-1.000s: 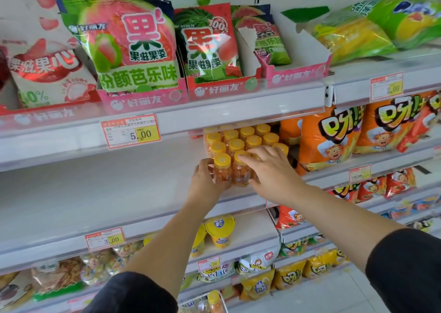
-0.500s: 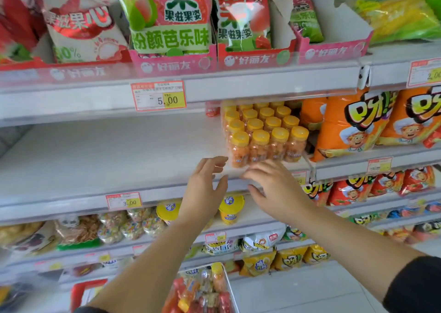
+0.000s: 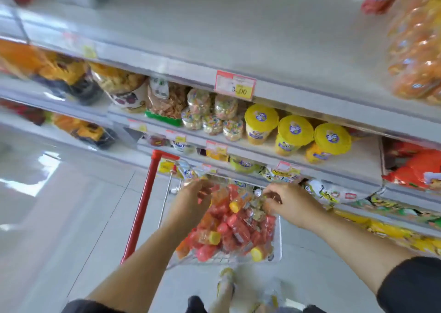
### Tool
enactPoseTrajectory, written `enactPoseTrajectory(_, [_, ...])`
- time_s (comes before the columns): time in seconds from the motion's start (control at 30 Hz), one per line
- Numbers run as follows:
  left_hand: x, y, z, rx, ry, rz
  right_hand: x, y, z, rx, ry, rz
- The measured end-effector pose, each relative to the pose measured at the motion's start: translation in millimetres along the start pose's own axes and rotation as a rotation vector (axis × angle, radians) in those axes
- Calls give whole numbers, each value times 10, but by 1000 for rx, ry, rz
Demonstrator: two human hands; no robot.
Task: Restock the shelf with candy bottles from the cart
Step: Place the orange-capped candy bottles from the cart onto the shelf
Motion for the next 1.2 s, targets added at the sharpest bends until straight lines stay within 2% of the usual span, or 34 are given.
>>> enactPoseTrajectory(0.13, [151,209,-685,-42,-176,-39,-269,617,5,37,13,-204])
enactPoseTrajectory(0.3, [237,490,-1203,-114,-259,-107,-588,1242,97,262,-80,-368])
enactPoseTrajectory(0.53, [21,815,-1519,-239,-262,-170,-924,1815,358,591,-240,-392])
enactPoseTrajectory(0.73, [-244,1206,-1504,-362,-256,-275,-1069,1901,365,605,-335,-318])
enactPoseTrajectory(0.87, [-323,1386,-1585,-347,-305,-283,-1066,1918,447,525,-323,-280])
enactPoseTrajectory(0.97, [-317,1413,-1607,-336,-314,-261,-1000,1845,532,380,-284,-237])
enactPoseTrajectory(1.03, [-286,1394,-1577,-328,-302,-255,-918,1747,554,215,-213,-211])
enactPoseTrajectory(1.2, [-189,1120,-1249,-323,-248,-228,-651,1250,423,-331,100,-119])
Point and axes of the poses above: each hand's wrist, its own x-axis away from the middle knuckle, its own y-axis out of the palm, z = x × y, the point moved 1 cm from there along -x, towards the middle knuckle, and after that the axes turned 7 degrees about z, right-handed, at the moved point
